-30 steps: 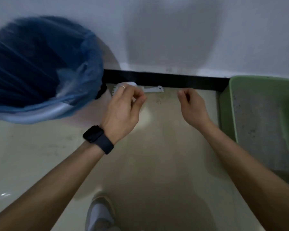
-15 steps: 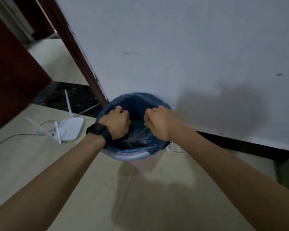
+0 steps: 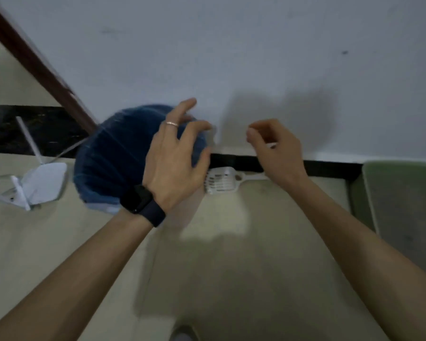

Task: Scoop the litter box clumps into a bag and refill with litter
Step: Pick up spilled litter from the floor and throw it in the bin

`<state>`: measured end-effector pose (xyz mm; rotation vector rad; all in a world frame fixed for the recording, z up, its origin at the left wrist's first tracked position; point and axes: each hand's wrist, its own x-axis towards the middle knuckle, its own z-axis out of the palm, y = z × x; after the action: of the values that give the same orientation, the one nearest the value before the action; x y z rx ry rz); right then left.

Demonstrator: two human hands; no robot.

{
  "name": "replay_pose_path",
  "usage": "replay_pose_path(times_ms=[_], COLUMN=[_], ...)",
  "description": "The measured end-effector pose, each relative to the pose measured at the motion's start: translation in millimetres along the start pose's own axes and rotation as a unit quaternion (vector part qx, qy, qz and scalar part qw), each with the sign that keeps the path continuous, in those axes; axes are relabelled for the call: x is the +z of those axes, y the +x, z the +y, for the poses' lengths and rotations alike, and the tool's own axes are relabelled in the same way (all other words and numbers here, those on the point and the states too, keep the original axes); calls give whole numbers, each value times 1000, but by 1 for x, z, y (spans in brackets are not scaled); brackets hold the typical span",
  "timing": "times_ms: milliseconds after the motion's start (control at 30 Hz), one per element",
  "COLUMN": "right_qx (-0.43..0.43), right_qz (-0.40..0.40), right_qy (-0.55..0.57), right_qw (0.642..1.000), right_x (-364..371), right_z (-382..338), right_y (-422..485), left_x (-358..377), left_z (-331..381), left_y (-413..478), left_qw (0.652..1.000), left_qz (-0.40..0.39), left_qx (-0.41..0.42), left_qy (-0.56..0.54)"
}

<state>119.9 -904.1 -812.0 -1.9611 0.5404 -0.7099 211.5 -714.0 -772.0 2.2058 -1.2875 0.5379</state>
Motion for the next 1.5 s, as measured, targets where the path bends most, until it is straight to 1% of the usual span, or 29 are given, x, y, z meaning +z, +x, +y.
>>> replay_pose_path(times_ms=[33,67,100,133,167,233,267,333,367,400,467,533,633,800,933,1133,1233,1267,1333,1400,1433,1500], right_qx=[40,80,122,163,201,262,285,323,328,325,313,297,274,241,204,178,150,142,134,141,149,162], right_qz=[29,40,38,34,31,25,18,-15,-33,-48,-53,-34,3,24,25,8,-11,-17,-18,-13,-10,0], right_qy=[1,-19,-51,-86,-115,-157,-169,-193,-210,-230,-249,-257,-261,-267,-292,-344,-391,-404,-411,-386,-363,-326], right_qw=[999,996,991,982,972,952,943,926,920,916,915,919,926,933,934,922,908,903,901,912,920,931], right_x=[-14,-26,-38,-49,-58,-75,-82,-91,-95,-97,-101,-103,-101,-98,-96,-91,-91,-90,-89,-90,-91,-94], right_z=[21,46,73,101,127,170,186,209,217,225,234,242,247,254,264,266,268,269,272,275,276,278], right_y=[-12,-26,-44,-66,-90,-141,-166,-210,-227,-242,-261,-272,-280,-275,-276,-276,-276,-275,-273,-273,-274,-276], left_x=[21,46,74,105,134,185,206,237,247,256,267,274,281,302,318,326,329,329,326,318,314,307], left_z=[17,32,47,61,73,95,104,118,125,130,140,146,150,157,161,160,164,165,161,153,148,145], left_y=[-9,-20,-36,-56,-78,-122,-144,-179,-192,-202,-215,-220,-217,-199,-189,-183,-186,-188,-189,-191,-194,-201], left_qw=[999,997,995,988,975,933,913,888,886,891,912,927,937,935,934,937,937,936,939,939,938,940], left_qz=[7,-12,-51,-109,-183,-334,-387,-443,-449,-441,-399,-356,-321,-313,-312,-294,-278,-278,-285,-290,-291,-284], left_qx=[20,29,28,13,-14,-52,-52,-38,-35,-31,-41,-67,-83,-57,-5,89,150,157,115,56,46,54], left_qy=[-38,-64,-86,-106,-122,-126,-121,-114,-111,-104,-91,-97,-109,-156,-172,-168,-149,-145,-156,-175,-182,-180])
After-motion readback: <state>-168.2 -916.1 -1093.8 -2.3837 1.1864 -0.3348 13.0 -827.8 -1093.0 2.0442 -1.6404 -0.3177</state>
